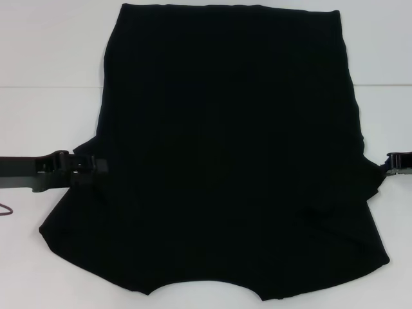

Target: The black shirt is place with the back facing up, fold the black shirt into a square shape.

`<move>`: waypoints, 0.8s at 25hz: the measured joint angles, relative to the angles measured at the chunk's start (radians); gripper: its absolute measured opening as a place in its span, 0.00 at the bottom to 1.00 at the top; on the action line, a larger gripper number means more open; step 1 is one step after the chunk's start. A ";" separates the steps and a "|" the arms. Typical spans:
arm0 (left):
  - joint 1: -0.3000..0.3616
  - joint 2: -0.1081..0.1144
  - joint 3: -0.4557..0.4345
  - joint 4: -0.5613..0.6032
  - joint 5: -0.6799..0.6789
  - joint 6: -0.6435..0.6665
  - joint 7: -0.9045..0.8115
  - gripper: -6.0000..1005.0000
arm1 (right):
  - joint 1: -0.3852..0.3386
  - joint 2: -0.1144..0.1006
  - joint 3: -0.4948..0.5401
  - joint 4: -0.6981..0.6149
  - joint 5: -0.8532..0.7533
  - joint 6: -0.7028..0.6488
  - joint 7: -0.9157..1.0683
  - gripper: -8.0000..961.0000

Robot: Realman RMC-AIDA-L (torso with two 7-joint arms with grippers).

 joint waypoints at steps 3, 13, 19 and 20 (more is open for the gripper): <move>0.001 0.000 -0.006 0.000 -0.001 0.000 0.002 0.53 | -0.001 0.000 0.000 0.000 0.000 0.000 0.004 0.04; 0.004 0.000 -0.008 0.000 -0.001 0.000 0.003 0.53 | -0.002 -0.003 0.019 -0.033 0.008 -0.008 0.014 0.02; 0.008 -0.001 -0.011 0.000 -0.001 0.000 0.003 0.53 | 0.002 0.002 0.026 -0.090 0.033 -0.033 0.025 0.03; 0.008 -0.001 -0.015 0.000 -0.001 0.000 0.003 0.53 | 0.002 0.002 0.026 -0.101 0.045 -0.041 0.025 0.04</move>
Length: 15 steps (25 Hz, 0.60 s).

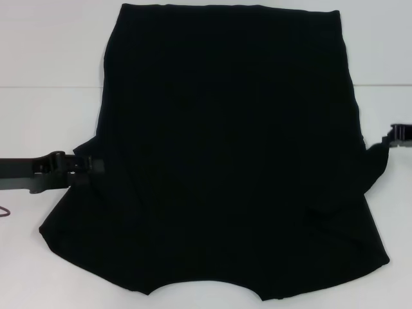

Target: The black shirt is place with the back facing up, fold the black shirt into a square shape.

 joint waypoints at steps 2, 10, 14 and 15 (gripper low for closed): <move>-0.001 0.002 -0.006 0.000 0.000 0.000 0.000 0.53 | 0.003 -0.001 0.000 -0.021 0.027 -0.015 0.000 0.04; -0.012 0.006 -0.009 0.000 0.000 -0.003 0.000 0.53 | 0.076 0.008 -0.018 -0.003 0.036 -0.006 -0.007 0.06; -0.012 0.007 -0.009 0.000 -0.014 -0.010 0.000 0.53 | 0.107 0.012 -0.047 0.045 0.036 0.043 -0.009 0.07; -0.012 0.007 -0.009 0.000 -0.018 -0.012 0.000 0.53 | 0.114 0.012 -0.057 0.060 0.037 0.058 -0.010 0.08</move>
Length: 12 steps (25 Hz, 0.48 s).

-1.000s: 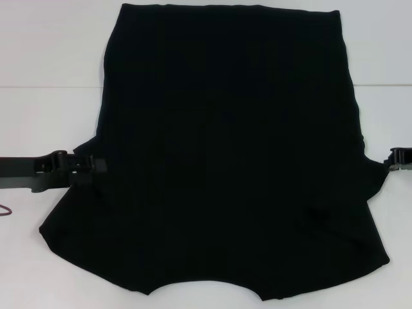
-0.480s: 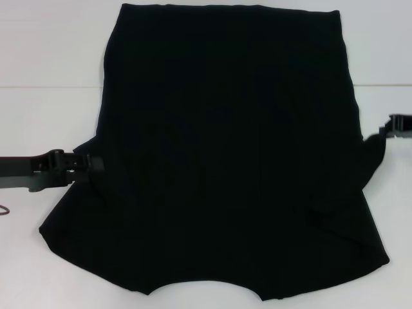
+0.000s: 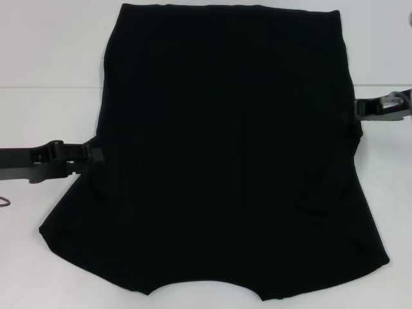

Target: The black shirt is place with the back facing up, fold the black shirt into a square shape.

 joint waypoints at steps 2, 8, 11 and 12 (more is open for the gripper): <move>0.001 0.000 0.000 0.000 -0.003 -0.001 0.000 0.53 | 0.012 0.004 -0.018 0.029 0.001 0.024 -0.001 0.08; 0.000 0.000 0.000 0.000 -0.003 -0.006 0.000 0.53 | 0.021 0.021 -0.067 0.078 0.004 0.092 -0.002 0.10; -0.001 0.000 0.000 0.000 -0.003 -0.011 0.000 0.53 | 0.022 0.025 -0.064 0.080 0.014 0.112 -0.002 0.11; 0.000 0.000 0.000 0.000 -0.003 -0.012 0.000 0.53 | 0.022 0.025 -0.064 0.082 0.024 0.119 -0.002 0.11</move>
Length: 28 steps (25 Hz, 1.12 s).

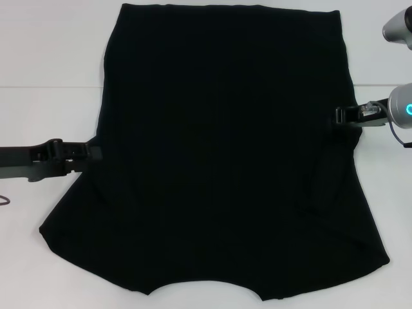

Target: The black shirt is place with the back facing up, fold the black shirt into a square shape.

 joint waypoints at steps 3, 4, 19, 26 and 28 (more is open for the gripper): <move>0.004 0.000 0.000 -0.002 0.000 -0.001 0.000 0.53 | 0.000 0.004 -0.003 0.007 0.028 0.025 0.000 0.12; 0.005 0.000 0.000 -0.002 0.000 -0.001 0.000 0.53 | -0.001 0.007 -0.003 0.008 0.042 0.035 0.000 0.12; 0.026 -0.001 -0.023 0.009 0.001 0.048 0.009 0.53 | -0.012 -0.017 0.019 0.006 0.108 -0.049 -0.003 0.33; 0.072 0.010 -0.023 0.090 0.021 0.209 -0.002 0.53 | -0.012 -0.063 0.049 -0.007 0.119 -0.204 -0.002 0.47; 0.079 0.012 -0.023 0.110 0.061 0.236 -0.017 0.53 | -0.013 -0.073 0.060 -0.008 0.120 -0.237 -0.002 0.49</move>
